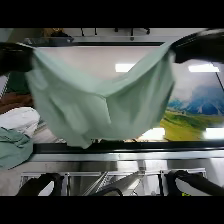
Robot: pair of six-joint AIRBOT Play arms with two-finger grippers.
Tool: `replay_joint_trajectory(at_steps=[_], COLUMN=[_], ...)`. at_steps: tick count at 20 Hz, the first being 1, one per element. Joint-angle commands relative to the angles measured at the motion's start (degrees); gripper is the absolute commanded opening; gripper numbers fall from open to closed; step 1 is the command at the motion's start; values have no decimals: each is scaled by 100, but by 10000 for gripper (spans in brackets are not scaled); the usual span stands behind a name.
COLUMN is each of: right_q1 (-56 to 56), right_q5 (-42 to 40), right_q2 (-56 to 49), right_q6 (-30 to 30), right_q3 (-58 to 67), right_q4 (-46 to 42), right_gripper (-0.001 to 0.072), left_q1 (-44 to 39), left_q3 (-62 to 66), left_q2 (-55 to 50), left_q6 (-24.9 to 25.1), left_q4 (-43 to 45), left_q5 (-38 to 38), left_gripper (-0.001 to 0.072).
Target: Fold the shirts.
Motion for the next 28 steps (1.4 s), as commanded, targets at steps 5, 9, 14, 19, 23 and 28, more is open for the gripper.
replay_joint_trajectory(at_steps=[5, 9, 14, 19, 23, 28], right_q1=[-7, -109, -938, -1971, -2225, -2225], right_q5=[-1016, -1576, 249, 1558, 1349, 946], right_q2=[-3285, -3412, -2662, -1650, -511, 271], right_q6=[254, 501, 898, 1128, 1401, 1416], right_q3=[-42, 17, -17, -1622, -3762, -5475], right_q4=[-101, -105, -105, -46, 94, 411], right_gripper=[22, 458, 480, 479, 480, 480], left_q1=[636, 907, 1644, 2516, 2892, 2931], left_q3=[203, 1565, 2546, 970, -417, -813], left_q2=[-3519, -4527, -4640, -4225, -4177, -4614], left_q6=[7, 17, -7, 212, 369, 756], left_q4=[11, 33, 35, 28, -9, -651], left_q5=[431, -389, -1869, -2487, -2142, -1759], left_gripper=[14, 324, 677, 677, 676, 657])
